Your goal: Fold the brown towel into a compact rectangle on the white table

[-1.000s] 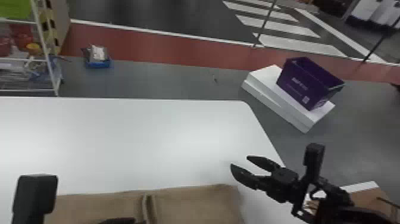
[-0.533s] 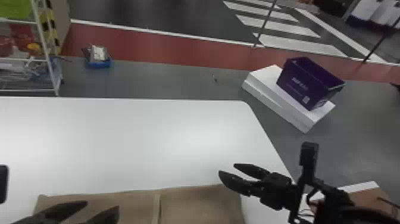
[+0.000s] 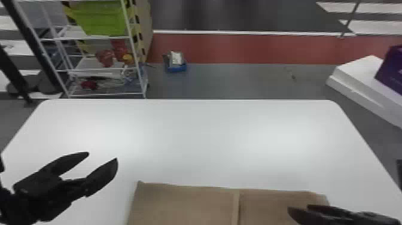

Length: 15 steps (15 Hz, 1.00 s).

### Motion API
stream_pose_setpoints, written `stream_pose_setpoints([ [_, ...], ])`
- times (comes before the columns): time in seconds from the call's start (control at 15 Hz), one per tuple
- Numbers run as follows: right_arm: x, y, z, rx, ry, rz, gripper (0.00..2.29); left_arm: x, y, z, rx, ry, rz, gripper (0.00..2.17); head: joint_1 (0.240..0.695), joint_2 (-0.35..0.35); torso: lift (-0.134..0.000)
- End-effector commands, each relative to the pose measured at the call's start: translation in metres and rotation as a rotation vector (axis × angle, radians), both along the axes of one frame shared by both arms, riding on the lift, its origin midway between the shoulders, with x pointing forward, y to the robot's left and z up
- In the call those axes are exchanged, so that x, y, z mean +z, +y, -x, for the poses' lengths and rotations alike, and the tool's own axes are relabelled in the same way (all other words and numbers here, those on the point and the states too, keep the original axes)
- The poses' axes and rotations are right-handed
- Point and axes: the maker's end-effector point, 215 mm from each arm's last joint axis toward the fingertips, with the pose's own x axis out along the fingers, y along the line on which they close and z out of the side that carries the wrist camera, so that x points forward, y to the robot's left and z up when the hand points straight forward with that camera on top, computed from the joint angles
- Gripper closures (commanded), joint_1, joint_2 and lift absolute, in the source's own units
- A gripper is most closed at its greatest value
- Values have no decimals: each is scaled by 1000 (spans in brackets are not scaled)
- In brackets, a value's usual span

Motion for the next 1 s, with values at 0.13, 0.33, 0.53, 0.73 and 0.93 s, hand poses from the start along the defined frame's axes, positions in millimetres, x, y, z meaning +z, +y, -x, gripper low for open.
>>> stream_pose_setpoints([
  [0.13, -10, 38, 7, 63, 25, 41, 282, 2, 26, 4, 21, -39, -20, 83, 695, 120, -124],
  [0.33, -10, 55, -8, 83, 0, 97, 282, 2, 40, 6, 40, -38, -27, 83, 695, 183, -124],
  [0.53, -9, 73, -11, 117, -11, 106, 282, 6, 42, 5, 37, -46, -24, 83, 695, 226, -124],
  [0.73, -13, 78, -14, 123, -8, 120, 282, 3, 42, 8, 36, -17, -9, 83, 695, 255, -124],
  [0.93, -33, 72, 4, 111, 48, 132, 282, 2, 47, 9, 45, -6, -7, 83, 695, 268, -124],
])
